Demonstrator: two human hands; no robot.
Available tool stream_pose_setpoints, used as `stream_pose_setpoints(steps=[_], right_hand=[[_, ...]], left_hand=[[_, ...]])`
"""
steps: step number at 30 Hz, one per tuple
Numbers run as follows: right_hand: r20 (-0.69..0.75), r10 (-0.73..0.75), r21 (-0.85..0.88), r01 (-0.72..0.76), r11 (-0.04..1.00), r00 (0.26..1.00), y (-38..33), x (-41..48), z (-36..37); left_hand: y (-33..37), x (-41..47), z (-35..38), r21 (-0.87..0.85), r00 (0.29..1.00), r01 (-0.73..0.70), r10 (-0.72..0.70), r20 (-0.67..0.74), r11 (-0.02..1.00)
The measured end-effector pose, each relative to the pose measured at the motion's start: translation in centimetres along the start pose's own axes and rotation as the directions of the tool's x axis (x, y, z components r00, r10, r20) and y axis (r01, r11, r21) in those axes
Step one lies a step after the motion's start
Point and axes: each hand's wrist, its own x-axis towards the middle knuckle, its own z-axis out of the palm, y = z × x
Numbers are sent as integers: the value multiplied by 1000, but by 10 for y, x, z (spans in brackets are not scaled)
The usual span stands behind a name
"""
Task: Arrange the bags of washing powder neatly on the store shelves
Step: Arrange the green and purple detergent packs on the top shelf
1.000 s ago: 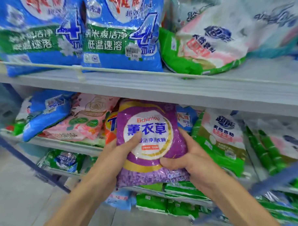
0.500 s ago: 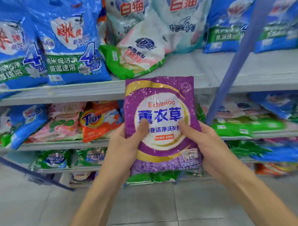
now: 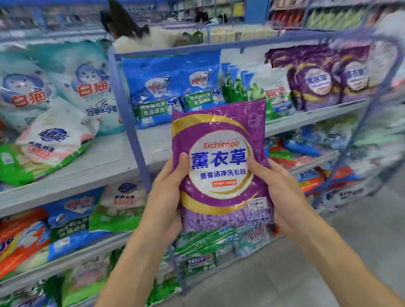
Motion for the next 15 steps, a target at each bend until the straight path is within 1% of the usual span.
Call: stream_pose_setpoints(steps=[2, 6, 9, 15], right_hand=[[-40, -55, 35, 57, 998, 998, -20, 0, -34], [-175, -118, 74, 132, 988, 977, -54, 5, -91], [-232, -105, 87, 128, 988, 967, -71, 13, -131], [-285, -114, 100, 148, 984, 952, -102, 53, -210]], left_hand=[[-9, 10, 38, -17, 998, 62, -61, 35, 998], [-28, 28, 103, -32, 980, 181, -177, 95, 983], [-40, 45, 150, 0, 971, 199, -198, 135, 980], [-73, 101, 230, 22, 950, 226, -225, 216, 974]])
